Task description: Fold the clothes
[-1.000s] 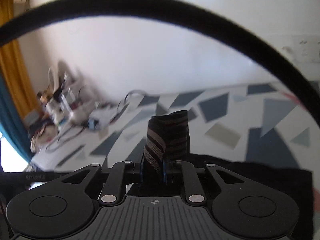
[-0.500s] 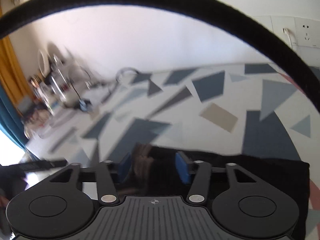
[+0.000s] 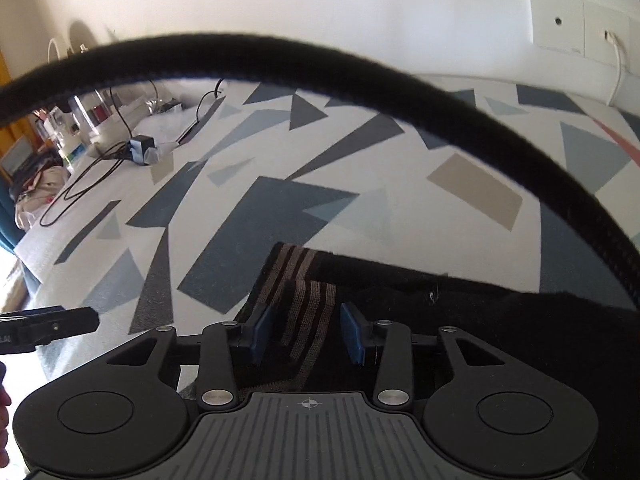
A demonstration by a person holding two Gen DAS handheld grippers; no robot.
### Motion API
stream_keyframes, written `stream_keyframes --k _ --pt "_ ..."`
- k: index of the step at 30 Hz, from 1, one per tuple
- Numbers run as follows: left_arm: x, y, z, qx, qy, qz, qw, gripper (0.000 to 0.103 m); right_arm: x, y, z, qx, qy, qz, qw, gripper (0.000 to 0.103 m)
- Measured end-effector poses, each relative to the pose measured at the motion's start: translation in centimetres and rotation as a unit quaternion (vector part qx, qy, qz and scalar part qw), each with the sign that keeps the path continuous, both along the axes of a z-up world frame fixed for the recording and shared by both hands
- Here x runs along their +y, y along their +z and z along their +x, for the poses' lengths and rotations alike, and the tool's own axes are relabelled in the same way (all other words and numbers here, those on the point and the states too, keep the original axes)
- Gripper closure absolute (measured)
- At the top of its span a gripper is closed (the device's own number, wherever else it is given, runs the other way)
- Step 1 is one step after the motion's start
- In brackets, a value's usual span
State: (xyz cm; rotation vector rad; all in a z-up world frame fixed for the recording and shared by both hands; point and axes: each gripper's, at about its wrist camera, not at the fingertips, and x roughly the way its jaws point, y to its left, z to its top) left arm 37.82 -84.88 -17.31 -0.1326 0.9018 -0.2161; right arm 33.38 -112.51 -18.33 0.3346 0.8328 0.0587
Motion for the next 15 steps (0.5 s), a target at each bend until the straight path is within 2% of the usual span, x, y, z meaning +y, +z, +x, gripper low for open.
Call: stream_keyframes --k 2,7,9,12,14,15 --pt "0.4 0.2 0.0 -0.004 0.003 -0.006 1.0 0.0 -0.9 0.5 -0.3 -0.01 -0.024 0.022 0.999 0.099" --pt "0.9 0.3 0.0 -0.006 0.003 -0.016 0.9998 0.0 -2.9 3.4 -1.7 -0.091 -0.053 0.059 0.993 0.1" --pt "0.9 0.1 0.1 -0.002 -0.001 -0.015 0.9999 0.0 -2.9 3.2 -0.5 -0.084 -0.052 0.065 0.993 0.099" --pt "0.7 0.1 0.1 0.001 -0.01 -0.013 0.9999 0.0 -1.8 1.0 1.6 -0.053 -0.037 0.053 0.996 0.098" --pt "0.5 0.1 0.2 0.0 -0.015 -0.01 0.9998 0.0 -1.0 -0.8 2.7 -0.021 -0.022 0.047 0.998 0.091" --pt "0.4 0.1 0.3 0.0 -0.018 -0.008 0.9998 0.0 -0.9 -0.9 2.4 -0.024 -0.022 0.044 0.998 0.085"
